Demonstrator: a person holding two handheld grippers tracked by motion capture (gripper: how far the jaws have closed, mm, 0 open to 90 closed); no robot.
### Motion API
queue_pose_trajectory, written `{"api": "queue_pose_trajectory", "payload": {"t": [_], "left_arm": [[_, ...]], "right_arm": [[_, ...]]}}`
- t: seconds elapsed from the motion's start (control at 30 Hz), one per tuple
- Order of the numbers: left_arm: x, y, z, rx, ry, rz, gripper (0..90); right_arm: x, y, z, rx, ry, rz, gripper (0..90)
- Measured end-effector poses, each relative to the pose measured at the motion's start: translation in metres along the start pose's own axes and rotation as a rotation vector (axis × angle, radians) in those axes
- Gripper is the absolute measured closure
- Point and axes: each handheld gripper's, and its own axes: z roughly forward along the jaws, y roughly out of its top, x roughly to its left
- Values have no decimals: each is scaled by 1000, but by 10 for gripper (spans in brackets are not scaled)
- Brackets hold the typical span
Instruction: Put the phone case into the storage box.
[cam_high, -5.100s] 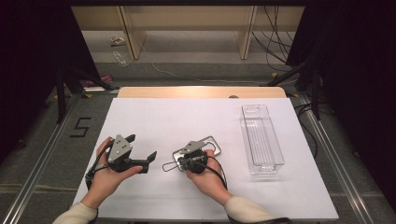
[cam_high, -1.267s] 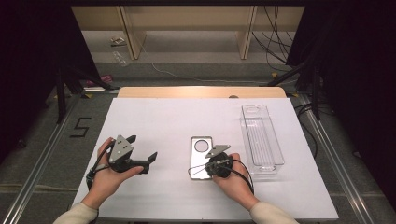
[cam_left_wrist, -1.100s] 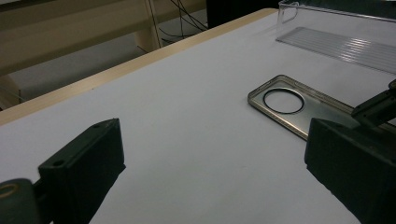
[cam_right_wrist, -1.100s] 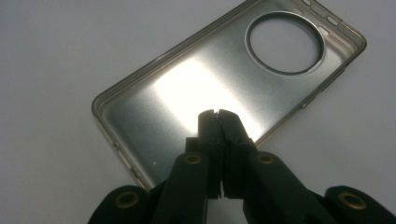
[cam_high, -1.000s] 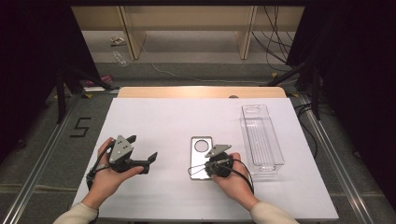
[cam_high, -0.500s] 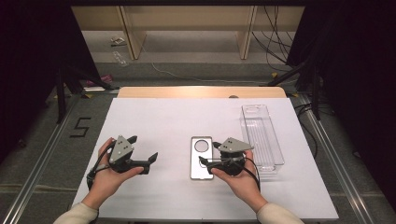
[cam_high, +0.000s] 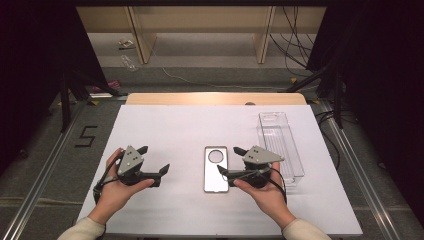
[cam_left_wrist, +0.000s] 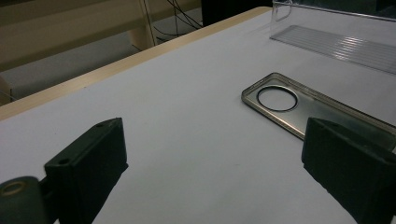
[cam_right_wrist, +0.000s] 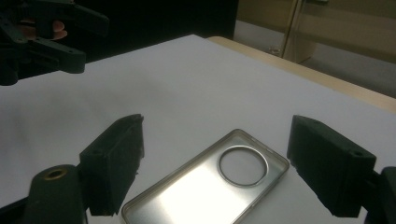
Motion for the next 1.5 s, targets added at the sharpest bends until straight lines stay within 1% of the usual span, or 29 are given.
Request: {"api": "queue_pose_trajectory", "payload": {"t": [0.07,0.17,0.3,0.4,0.43,0.53,0.7,0.77,0.8,0.83,0.87,0.9,1.0,1.07,1.17,1.2,1.27,1.33,1.37,1.4,1.5], "left_arm": [[0,0,0,0,-1,-1,65],[0,0,0,0,-1,-1,67],[0,0,0,0,-3,0,71],[0,0,0,0,-4,-1,73],[0,0,1,1,-4,-1,73],[0,0,1,1,-3,-1,74],[0,0,1,1,-6,-1,75],[0,0,1,2,-6,0,76],[0,0,1,1,-7,1,76],[0,0,1,2,-6,2,76],[-1,0,1,1,-6,-1,76],[0,1,2,0,-6,0,76],[0,0,2,0,-5,-1,76],[0,0,2,3,-6,0,76],[-1,0,3,3,-7,0,76],[-1,1,3,2,-9,3,76],[-1,1,3,2,-8,2,76],[-1,1,3,2,-6,0,76],[-1,1,3,2,-6,0,76],[-1,1,3,2,-6,1,76],[-1,1,3,0,-7,2,76]], "right_arm": [[-2,2,-2,1,3,-3,191],[-5,5,-4,10,31,2,164],[-6,8,-3,53,52,-32,159],[-5,9,-1,93,63,-75,159],[-5,10,0,114,80,-86,159],[-4,11,1,156,101,-118,160],[3,10,9,262,120,-212,171],[6,10,12,295,127,-252,171],[7,10,13,308,129,-263,170],[9,11,16,329,136,-285,170],[10,11,17,343,136,-291,172],[11,13,20,361,138,-313,176],[15,14,24,386,141,-336,182],[17,13,26,420,150,-356,188],[20,10,29,468,157,-398,207],[21,9,31,471,154,-408,210],[23,8,33,502,152,-424,219],[25,7,36,528,153,-451,228],[26,7,38,546,159,-474,235],[28,7,38,556,155,-477,238],[32,8,43,589,158,-516,238]]}}
